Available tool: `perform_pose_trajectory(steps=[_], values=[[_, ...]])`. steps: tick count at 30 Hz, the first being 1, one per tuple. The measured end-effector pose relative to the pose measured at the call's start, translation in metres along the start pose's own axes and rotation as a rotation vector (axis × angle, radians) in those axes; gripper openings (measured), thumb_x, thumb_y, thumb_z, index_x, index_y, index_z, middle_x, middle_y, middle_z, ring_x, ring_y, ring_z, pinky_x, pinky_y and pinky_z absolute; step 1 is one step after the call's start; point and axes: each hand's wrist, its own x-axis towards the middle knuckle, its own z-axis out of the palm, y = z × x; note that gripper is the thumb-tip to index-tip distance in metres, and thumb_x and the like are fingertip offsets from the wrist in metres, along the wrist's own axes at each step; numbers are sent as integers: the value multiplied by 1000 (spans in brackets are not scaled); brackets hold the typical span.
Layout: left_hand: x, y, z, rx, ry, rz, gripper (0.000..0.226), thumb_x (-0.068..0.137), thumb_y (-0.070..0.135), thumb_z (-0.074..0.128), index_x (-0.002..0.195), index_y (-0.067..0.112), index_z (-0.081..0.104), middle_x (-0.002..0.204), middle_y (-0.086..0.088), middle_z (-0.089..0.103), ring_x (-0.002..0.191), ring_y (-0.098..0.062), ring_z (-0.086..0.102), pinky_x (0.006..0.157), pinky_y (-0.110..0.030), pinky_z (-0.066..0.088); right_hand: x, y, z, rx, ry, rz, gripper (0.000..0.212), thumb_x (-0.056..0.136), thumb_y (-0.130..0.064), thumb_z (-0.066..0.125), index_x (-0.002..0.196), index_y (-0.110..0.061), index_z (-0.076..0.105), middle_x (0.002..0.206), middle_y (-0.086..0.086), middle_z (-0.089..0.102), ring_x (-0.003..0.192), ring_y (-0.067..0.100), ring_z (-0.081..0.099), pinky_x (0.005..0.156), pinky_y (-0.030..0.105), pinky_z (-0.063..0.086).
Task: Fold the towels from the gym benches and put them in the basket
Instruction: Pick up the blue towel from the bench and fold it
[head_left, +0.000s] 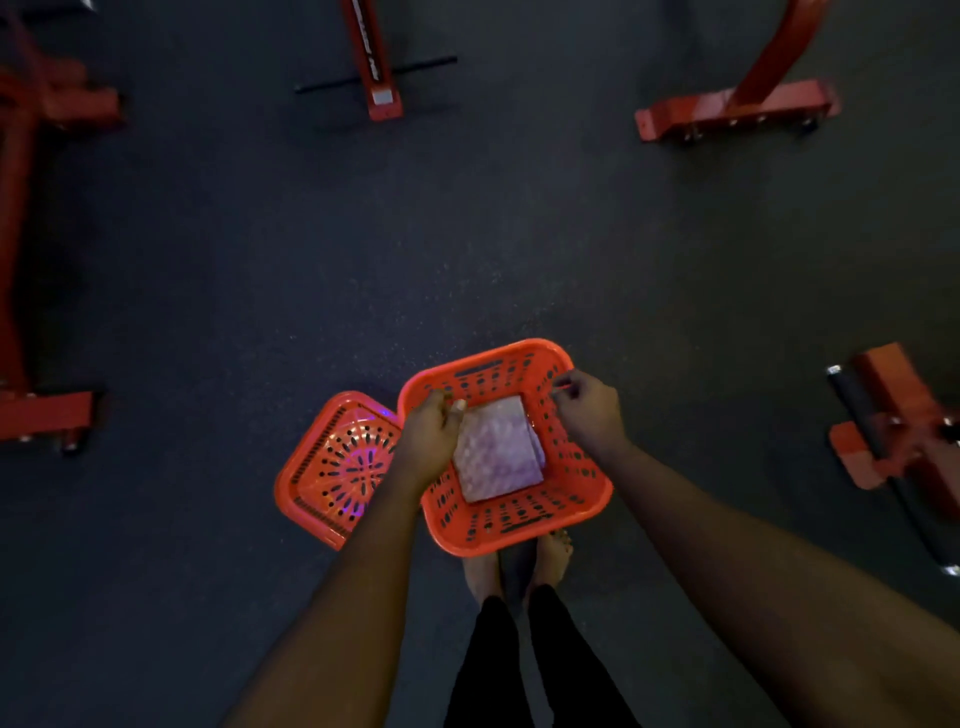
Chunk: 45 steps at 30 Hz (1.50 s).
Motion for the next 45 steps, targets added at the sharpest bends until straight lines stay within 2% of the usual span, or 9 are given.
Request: perform_pose_trajectory(steps=[4,7,10,16,24,28,34,39,45], values=[[-24,58,-48,26,32,122,27,102,25,49,114,5,62,102,-15,71,97,-26,65,72,-24,37,-29,-43,-50,142,23,-30,11,84,-17,63,79,-27,67,81,14,73,66,27,73,69,45,60],[-36,97,-72,49,22,225,26,101,27,49,113,7,62,98,-12,70,93,-25,65,72,-24,37,-52,-73,-88,262,50,-74,21,89,-9,61,76,-25,65,84,17,72,55,14,69,53,26,56],[-37,135,-83,90,2,321,27,102,27,49,114,7,61,94,-12,69,89,-25,64,71,-25,36,-64,-88,-120,359,76,-90,21,93,-5,57,81,-21,64,79,14,68,42,1,60,38,15,42],[-37,213,-60,110,-59,477,25,101,29,49,108,9,62,88,-11,69,85,-26,64,75,-32,45,-84,-76,-191,475,175,-83,10,96,-10,56,93,-15,64,76,7,66,41,1,60,38,15,40],[-52,344,57,169,-274,730,20,101,31,47,101,15,59,77,7,58,73,-12,54,66,-23,34,-109,21,-328,616,459,-25,7,96,-11,58,93,-12,65,76,7,67,44,3,61,43,17,42],[-59,413,134,200,-377,816,21,102,37,45,102,19,58,86,4,64,79,-12,60,68,-25,42,-113,91,-400,676,548,11,9,97,-12,57,91,-15,62,77,7,66,47,7,60,40,16,40],[-91,532,272,211,-493,948,18,101,35,47,100,20,57,88,-2,67,83,-18,64,77,-33,50,-143,205,-524,761,726,69,7,98,-5,52,98,-7,59,72,10,61,39,1,54,40,14,41],[-115,603,371,242,-604,1001,22,101,31,48,103,12,60,89,-6,68,86,-20,64,80,-36,50,-156,285,-594,700,849,187,20,93,-7,55,82,-21,63,78,14,70,50,17,63,53,28,48],[-108,658,477,282,-720,1034,14,101,32,49,100,22,59,78,3,65,75,-16,61,68,-32,46,-139,369,-649,730,944,292,16,91,-3,59,86,-16,67,79,16,70,52,17,63,45,16,45]])
